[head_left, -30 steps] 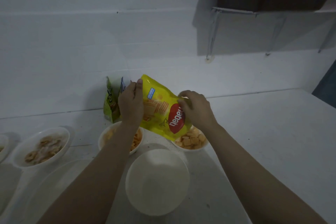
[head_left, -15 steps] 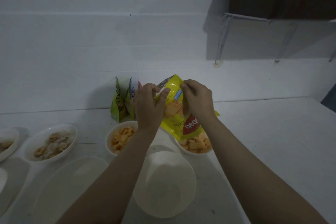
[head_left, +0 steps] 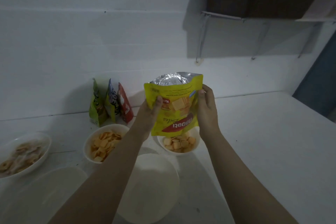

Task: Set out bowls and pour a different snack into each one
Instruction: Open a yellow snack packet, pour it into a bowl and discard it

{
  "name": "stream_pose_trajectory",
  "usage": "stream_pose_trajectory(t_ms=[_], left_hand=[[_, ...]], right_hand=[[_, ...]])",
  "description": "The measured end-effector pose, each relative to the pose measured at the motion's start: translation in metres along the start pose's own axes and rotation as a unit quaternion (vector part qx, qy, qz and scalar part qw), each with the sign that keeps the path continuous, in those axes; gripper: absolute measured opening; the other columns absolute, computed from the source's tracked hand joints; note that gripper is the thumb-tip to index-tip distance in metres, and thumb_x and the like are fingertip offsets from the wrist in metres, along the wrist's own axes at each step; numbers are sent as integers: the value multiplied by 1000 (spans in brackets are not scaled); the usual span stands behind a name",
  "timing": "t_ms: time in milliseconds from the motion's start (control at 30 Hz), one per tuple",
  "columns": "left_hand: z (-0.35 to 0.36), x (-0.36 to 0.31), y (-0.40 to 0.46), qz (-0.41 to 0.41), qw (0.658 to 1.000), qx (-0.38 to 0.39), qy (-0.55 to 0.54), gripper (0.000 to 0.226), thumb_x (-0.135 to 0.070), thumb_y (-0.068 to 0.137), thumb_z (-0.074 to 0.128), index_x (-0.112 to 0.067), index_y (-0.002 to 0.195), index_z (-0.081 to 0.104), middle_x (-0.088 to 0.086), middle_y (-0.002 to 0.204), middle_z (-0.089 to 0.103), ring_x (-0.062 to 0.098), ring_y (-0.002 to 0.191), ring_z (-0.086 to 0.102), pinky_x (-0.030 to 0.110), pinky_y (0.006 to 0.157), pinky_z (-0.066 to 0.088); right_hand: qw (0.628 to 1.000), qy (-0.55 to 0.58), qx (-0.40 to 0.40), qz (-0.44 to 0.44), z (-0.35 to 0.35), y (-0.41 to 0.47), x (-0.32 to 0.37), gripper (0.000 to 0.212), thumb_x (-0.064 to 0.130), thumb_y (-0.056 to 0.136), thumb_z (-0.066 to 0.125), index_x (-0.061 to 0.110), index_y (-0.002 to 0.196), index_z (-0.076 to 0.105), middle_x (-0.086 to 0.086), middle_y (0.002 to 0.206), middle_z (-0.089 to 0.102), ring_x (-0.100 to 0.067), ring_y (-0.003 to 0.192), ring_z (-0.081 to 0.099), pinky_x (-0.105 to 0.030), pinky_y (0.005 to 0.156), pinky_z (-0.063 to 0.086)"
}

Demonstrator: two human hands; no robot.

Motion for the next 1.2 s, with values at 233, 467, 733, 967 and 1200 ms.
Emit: stream_pose_trajectory(t_ms=[233, 467, 733, 967, 1200], left_hand=[[8, -2, 13, -1, 1000, 10, 28, 54, -55, 84, 46, -17, 119, 62, -2, 106, 73, 11, 93, 71, 25, 75, 59], [3, -2, 17, -14, 1000, 14, 0, 22, -34, 87, 63, -23, 106, 68, -8, 94, 75, 11, 91, 69, 19, 69, 54], [-18, -7, 19, -7, 999, -25, -46, 31, -27, 86, 66, -9, 112, 69, 12, 102, 75, 26, 93, 72, 41, 81, 59], [-22, -18, 15, 17, 999, -26, -16, 16, -8, 88, 67, -7, 103, 70, -1, 91, 77, 16, 87, 73, 33, 74, 58], [-18, -20, 7, 59, 997, -30, 31, 23, -13, 89, 67, -12, 111, 71, -2, 102, 76, 15, 97, 72, 39, 87, 58]], right_hand=[[994, 68, 38, 75, -12, -6, -19, 24, 47, 103, 38, 38, 120, 53, 14, 117, 64, -3, 111, 63, -28, 88, 53], [994, 93, 60, 24, -25, -1, -1, 28, 27, 98, 59, 12, 121, 66, -5, 109, 74, -16, 98, 72, -31, 79, 59], [992, 80, 84, 53, -17, 3, 5, 25, 19, 87, 73, 5, 107, 71, -12, 95, 76, -22, 83, 74, -31, 68, 59], [990, 61, 112, 52, -11, 2, 15, 16, 11, 84, 75, 1, 96, 75, -13, 90, 78, -25, 82, 75, -32, 68, 60], [996, 57, 70, 25, -8, 1, 28, 9, 13, 85, 75, 17, 77, 77, -2, 76, 78, -20, 72, 75, -33, 67, 61]])
Point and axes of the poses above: each hand's wrist, its own y-axis towards the middle knuckle, its own z-axis out of the palm, x = y × z, the point moved 6 cm from there along y, towards the middle knuckle
